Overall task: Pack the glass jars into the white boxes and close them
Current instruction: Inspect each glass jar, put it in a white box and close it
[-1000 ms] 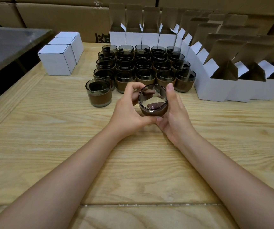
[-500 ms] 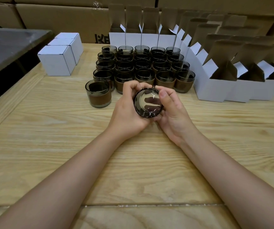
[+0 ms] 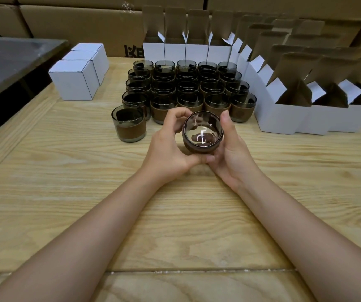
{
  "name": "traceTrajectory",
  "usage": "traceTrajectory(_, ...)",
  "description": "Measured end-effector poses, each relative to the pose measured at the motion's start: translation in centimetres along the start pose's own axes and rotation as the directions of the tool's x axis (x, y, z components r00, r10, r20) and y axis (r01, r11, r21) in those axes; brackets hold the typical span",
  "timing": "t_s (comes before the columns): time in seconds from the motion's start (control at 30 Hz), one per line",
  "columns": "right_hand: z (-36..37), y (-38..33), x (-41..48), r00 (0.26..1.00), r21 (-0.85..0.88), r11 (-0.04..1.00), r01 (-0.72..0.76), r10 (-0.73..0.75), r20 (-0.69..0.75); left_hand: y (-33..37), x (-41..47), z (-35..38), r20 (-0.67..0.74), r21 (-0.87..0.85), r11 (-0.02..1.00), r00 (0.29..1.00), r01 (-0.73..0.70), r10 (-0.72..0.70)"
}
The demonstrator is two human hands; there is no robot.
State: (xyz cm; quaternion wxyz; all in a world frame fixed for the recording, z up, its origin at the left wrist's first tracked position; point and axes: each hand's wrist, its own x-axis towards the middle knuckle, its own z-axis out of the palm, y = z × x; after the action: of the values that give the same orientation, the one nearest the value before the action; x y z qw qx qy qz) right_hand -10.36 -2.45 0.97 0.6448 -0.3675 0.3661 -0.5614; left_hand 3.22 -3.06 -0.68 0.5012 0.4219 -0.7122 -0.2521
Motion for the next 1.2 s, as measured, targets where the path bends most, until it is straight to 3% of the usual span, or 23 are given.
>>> traceTrajectory(0.23, -0.9, 0.3, 0.4, 0.997, 0.074, 0.996, -0.057, 0.052, 0.062, 0.0, 0.1, 0.0, 0.018, -0.008, 1.0, 1.0, -0.018, 0.018)
traceTrajectory(0.57, -1.0, -0.1, 0.1, 0.983, 0.11, 0.994, 0.008, -0.028, 0.182, -0.4, 0.2, 0.1, 0.067, -0.008, 0.999, 0.997, -0.045, 0.045)
traceTrajectory(1.2, 0.2, -0.7, -0.4, 1.0, 0.026, 0.999, -0.019, 0.02, -0.019, 0.1, 0.2, 0.0, 0.076, -0.112, 0.991, 0.995, 0.077, -0.069)
